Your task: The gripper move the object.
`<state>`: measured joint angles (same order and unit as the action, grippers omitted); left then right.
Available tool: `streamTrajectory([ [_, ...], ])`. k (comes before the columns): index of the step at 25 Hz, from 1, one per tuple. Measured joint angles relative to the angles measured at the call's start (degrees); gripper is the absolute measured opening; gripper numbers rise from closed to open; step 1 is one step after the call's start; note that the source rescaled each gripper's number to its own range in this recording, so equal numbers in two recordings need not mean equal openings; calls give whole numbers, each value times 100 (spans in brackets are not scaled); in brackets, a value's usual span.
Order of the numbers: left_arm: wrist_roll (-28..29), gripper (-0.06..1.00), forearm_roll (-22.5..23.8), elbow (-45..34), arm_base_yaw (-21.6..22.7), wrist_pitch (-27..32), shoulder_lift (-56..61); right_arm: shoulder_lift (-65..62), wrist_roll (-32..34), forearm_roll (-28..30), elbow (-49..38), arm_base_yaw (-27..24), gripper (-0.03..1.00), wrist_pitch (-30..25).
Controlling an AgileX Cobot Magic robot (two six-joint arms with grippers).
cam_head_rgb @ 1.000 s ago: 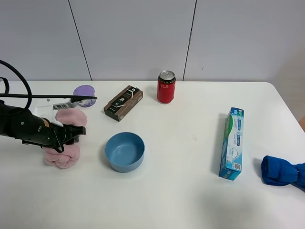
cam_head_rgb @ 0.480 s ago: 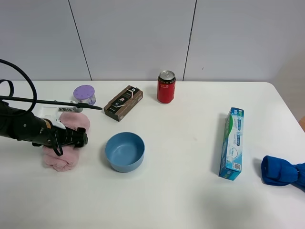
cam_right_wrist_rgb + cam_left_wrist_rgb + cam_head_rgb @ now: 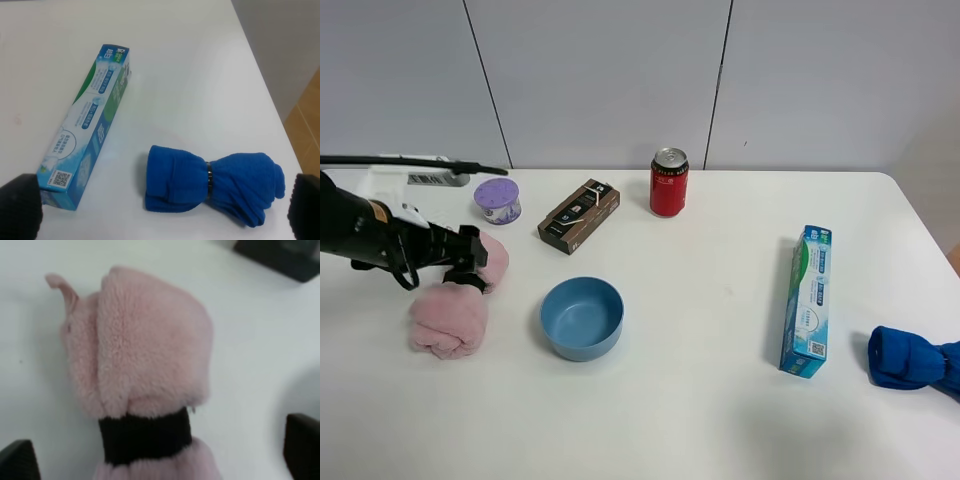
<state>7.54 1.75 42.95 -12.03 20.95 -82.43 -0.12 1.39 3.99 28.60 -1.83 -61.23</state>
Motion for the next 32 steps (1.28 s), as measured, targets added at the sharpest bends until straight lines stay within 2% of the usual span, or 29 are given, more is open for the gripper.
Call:
streamTrajectory([
  [4,-983,98,186,821,0,1609,435,0,0,0,0,0,100,0],
  [7,-1566,98,273,1225,172,2254,682,0,0,0,0,0,100,0],
  [13,-1842,98,282,1409,964,2571,1425,0,0,0,0,0,100,0],
  [17,-1850,98,185,1409,1203,2944,2262,0,0,0,0,0,100,0],
  [21,-1850,98,171,1409,1342,3426,3236,0,0,0,0,0,100,0],
  [25,-1855,98,61,1243,1348,3554,4190,0,0,0,0,0,100,0],
  [32,-1855,98,-274,197,1348,3791,5787,0,0,0,0,0,100,0],
])
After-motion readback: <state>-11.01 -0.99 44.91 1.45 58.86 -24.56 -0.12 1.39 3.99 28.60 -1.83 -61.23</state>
